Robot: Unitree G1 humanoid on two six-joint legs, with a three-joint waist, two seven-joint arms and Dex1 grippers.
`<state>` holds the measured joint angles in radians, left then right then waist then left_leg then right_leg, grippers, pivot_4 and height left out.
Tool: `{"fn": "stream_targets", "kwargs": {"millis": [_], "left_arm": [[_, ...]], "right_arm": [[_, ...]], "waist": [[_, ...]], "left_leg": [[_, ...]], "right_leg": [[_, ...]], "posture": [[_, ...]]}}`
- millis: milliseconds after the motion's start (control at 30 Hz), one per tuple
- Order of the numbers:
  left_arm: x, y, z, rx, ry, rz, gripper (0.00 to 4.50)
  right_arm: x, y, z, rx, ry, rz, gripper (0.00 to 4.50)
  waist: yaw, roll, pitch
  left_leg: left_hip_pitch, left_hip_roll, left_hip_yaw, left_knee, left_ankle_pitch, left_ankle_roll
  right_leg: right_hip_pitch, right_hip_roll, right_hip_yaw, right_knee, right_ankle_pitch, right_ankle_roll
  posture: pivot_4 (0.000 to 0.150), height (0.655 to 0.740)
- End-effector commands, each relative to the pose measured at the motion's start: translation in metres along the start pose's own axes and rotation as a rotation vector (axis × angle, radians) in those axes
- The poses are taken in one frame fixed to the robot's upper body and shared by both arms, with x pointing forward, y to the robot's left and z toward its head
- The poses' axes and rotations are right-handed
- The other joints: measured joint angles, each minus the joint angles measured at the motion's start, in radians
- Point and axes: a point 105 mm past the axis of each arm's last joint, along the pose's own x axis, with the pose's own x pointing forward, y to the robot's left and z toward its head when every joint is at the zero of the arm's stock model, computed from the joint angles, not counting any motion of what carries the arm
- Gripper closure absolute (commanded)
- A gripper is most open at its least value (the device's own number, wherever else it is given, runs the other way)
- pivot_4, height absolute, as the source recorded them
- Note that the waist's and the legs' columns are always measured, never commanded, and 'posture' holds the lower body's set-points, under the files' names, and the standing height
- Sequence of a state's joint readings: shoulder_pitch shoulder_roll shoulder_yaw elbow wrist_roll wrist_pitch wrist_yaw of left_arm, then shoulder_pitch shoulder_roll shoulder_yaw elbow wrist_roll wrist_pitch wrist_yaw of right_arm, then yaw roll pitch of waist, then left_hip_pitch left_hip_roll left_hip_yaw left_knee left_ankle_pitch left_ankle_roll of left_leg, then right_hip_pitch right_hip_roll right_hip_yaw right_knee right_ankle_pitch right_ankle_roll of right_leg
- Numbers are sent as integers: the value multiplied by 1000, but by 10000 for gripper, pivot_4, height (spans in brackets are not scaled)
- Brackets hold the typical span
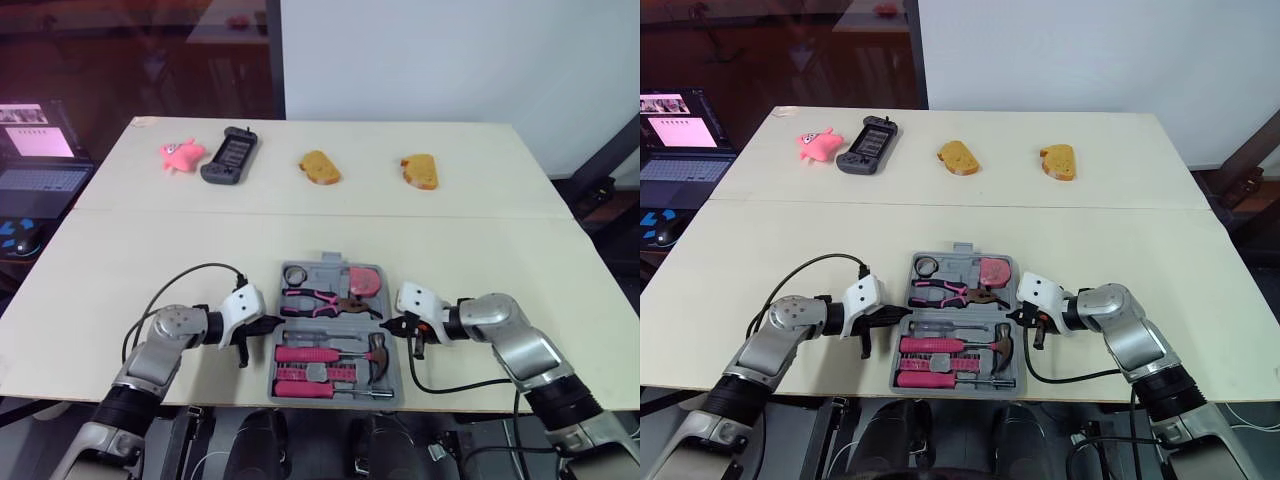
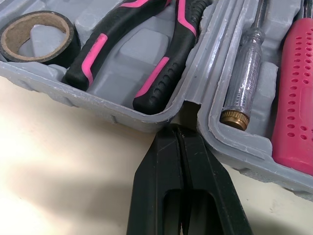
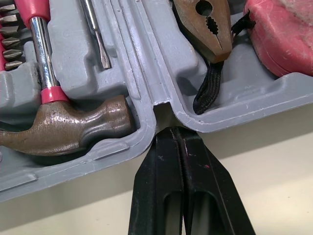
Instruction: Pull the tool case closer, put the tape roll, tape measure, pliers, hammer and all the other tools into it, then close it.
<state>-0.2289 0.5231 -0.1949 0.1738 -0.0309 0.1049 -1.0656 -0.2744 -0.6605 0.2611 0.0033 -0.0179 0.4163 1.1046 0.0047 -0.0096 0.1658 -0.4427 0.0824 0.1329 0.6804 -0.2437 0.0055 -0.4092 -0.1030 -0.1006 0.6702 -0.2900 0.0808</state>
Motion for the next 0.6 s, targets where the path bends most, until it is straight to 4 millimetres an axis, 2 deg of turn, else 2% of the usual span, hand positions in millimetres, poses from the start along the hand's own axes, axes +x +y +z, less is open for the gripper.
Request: {"fn": "stream_targets", "kwargs": {"millis": [33, 200, 267, 400, 500, 533, 567, 600], "left_arm": [[11, -16, -1, -2, -5, -60, 45000], [0, -7, -7, -10, 18, -7, 45000], [-9, -1, -9, -22, 19, 28, 45000], [-37, 15, -13, -57, -1, 118, 45000], [-54, 23, -9, -62, -52, 159, 45000], [-59, 24, -4, -58, -83, 161, 45000], [-63, 23, 2, -55, -120, 155, 45000], [-66, 20, 9, -49, -162, 139, 45000]], "right_arm": [[9, 19, 3, 2, -24, 86, 44380], [2, 6, -2, -2, -13, 23, 44380], [-5, 4, -5, 68, -25, 13, 44380], [-30, -3, -17, 117, -15, -25, 44380], [-48, -9, -14, 173, -76, -65, 44380], [-54, -9, -14, 189, -87, -71, 39177], [-59, -9, -14, 207, -92, -71, 36781], [-64, -7, -12, 226, -102, -64, 29974]], "waist": [[0, 0, 0], [0, 0, -1], [-1, 0, -1], [0, 1, -1], [0, 1, -1], [0, 1, 0], [2, 1, 0], [2, 1, 0]], "left_leg": [[0, 0, 0, 0, 0, 0], [0, 0, 0, 0, 0, 0], [0, 0, 0, 0, 0, 0], [0, 0, -1, -1, 0, 0], [0, 1, -2, -1, 0, 0], [0, 1, -2, -1, 0, 0], [0, 1, -2, -1, 0, 0], [0, 1, -2, -1, 0, 0]], "right_leg": [[0, 0, 0, 0, 0, 0], [0, 0, 0, 0, 0, 0], [0, 0, 0, 0, 0, 0], [0, 0, 0, 0, 0, 0], [-1, -1, 0, 0, 0, 0], [-1, -1, 0, 0, 0, 0], [-1, -1, 0, -1, 0, 0], [-1, -2, 0, -1, 0, 0]], "posture": [[1500, 7188], [1500, 7188], [1500, 7188], [1500, 7188], [1500, 7188], [1500, 7188], [1500, 7188], [1500, 7188]]}}
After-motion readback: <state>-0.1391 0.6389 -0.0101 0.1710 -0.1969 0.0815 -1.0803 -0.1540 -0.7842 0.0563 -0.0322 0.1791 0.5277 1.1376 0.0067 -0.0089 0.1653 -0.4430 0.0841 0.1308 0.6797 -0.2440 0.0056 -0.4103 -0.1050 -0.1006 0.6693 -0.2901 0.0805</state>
